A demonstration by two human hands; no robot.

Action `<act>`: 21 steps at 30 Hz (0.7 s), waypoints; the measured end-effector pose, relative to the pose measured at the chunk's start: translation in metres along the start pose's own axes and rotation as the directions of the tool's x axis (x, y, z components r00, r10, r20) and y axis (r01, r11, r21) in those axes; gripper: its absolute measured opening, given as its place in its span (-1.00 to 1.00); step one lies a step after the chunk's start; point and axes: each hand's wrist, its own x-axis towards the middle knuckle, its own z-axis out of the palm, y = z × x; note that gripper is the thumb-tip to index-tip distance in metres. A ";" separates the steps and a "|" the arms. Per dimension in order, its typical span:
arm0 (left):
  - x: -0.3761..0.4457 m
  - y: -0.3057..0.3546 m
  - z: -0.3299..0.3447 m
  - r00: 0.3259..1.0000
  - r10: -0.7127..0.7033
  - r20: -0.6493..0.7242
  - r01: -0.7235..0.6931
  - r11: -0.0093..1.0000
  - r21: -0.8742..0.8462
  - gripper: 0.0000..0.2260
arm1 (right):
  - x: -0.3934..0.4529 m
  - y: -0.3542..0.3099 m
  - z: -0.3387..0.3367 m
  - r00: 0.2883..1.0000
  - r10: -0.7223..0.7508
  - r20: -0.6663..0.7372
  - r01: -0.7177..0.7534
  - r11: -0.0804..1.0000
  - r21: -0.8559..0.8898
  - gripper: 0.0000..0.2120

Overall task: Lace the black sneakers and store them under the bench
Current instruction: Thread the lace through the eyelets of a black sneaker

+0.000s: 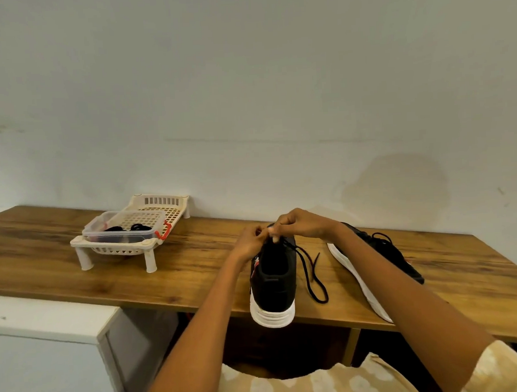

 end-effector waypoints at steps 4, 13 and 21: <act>0.011 -0.004 0.014 0.971 -0.066 -0.229 0.070 0.997 0.011 -0.73 | 0.002 0.003 -0.001 0.997 0.053 -0.052 -0.059 0.991 -0.119 -0.74; 0.006 0.007 0.011 0.977 -0.076 -0.200 0.074 0.997 -0.020 -0.78 | 0.005 0.022 0.001 0.980 0.083 -0.182 -0.136 0.943 -0.303 -0.71; 0.011 0.005 0.000 0.987 -0.157 -0.040 0.147 0.973 -0.178 -0.80 | -0.007 0.032 -0.001 0.984 -0.031 -0.175 -0.009 0.975 -0.222 -0.77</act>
